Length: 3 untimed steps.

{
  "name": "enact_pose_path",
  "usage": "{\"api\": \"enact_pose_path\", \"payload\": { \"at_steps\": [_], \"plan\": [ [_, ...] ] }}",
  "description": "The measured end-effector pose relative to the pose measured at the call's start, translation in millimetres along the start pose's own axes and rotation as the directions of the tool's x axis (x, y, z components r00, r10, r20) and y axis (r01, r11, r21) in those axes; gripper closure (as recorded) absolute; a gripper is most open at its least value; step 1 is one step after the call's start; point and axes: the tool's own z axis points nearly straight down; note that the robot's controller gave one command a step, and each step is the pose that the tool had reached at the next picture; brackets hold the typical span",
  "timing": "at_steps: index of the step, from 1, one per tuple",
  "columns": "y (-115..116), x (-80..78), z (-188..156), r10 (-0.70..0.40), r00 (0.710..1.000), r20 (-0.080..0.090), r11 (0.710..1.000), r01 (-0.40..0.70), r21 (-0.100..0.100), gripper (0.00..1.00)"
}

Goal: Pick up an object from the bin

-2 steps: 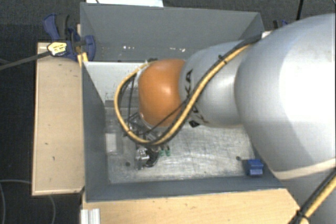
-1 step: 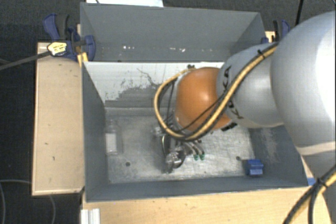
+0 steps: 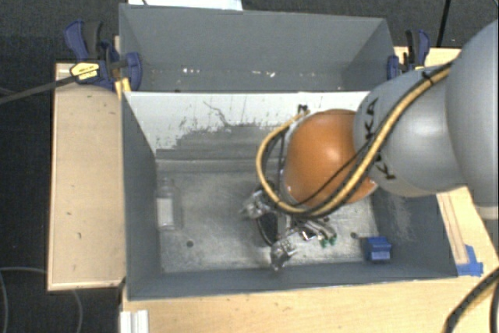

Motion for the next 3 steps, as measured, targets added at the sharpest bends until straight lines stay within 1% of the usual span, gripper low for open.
{"api": "enact_pose_path", "payload": {
  "at_steps": [1,2,3],
  "plan": [
    [0.7,-0.1,0.3,0.004,1.000,0.000,1.000,-0.004,-0.001,1.00],
    [0.7,-0.1,0.3,0.007,1.000,0.000,1.000,-0.007,-0.001,0.00],
    [-56.6,-16.4,17.5,-0.110,0.994,0.011,0.994,0.110,0.002,0.00]
  ]
}}
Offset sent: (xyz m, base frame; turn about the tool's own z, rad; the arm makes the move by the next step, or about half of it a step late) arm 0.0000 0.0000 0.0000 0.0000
